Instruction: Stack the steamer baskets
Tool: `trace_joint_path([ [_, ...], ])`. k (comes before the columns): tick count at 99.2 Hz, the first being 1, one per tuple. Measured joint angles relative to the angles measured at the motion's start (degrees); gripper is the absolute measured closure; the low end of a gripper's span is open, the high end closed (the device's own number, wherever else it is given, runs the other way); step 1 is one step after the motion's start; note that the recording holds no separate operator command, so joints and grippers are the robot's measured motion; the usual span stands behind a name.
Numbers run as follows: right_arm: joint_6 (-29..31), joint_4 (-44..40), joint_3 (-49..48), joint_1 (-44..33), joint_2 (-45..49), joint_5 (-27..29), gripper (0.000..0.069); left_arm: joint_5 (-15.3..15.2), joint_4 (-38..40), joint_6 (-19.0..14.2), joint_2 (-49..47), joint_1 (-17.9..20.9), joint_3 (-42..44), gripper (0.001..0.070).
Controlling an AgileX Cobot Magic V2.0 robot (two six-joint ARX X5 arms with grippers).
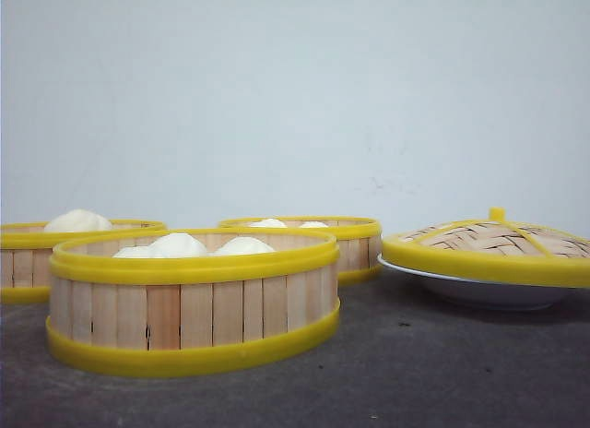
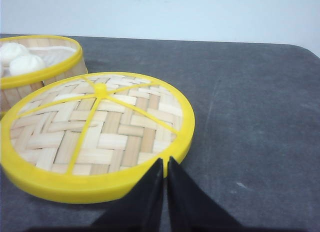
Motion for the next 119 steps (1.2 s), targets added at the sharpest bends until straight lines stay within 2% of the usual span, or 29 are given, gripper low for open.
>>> trace_joint_path([
  [45, 1.5, 0.1, 0.0, 0.0, 0.0, -1.5, 0.0682, 0.0, 0.0, -0.3, 0.0, 0.0, 0.0, 0.0695],
  [64, 4.7, 1.3, 0.0, 0.0, 0.0, -1.4, 0.0682, 0.0, 0.9, -3.8, 0.0, 0.0, 0.0, 0.0695],
  [75, 8.8, 1.7, 2.2, 0.0, 0.1, -1.3, 0.0682, 0.0, 0.6, -7.3, 0.3, 0.0, 1.4, 0.0695],
  [84, 12.2, 1.7, 7.1, 0.0, 0.9, -1.3, 0.0682, 0.0, -0.5, -10.5, 2.0, 0.0, 6.5, 0.0695],
  [96, 14.1, 0.5, 15.8, 0.0, 4.3, -1.3, 0.0682, 0.0, -2.4, -11.6, 6.6, 0.0, 16.0, 0.0695],
  [103, 14.0, -2.7, 21.0, 0.0, 7.8, -1.3, 0.0682, 0.0, -5.5, -11.2, 11.1, 0.0, 21.9, 0.0695],
  [119, 11.6, -12.6, 32.4, 0.0, 18.3, -1.4, 0.0682, 0.0, -15.2, -7.3, 23.3, 0.0, 35.2, 0.0695],
])
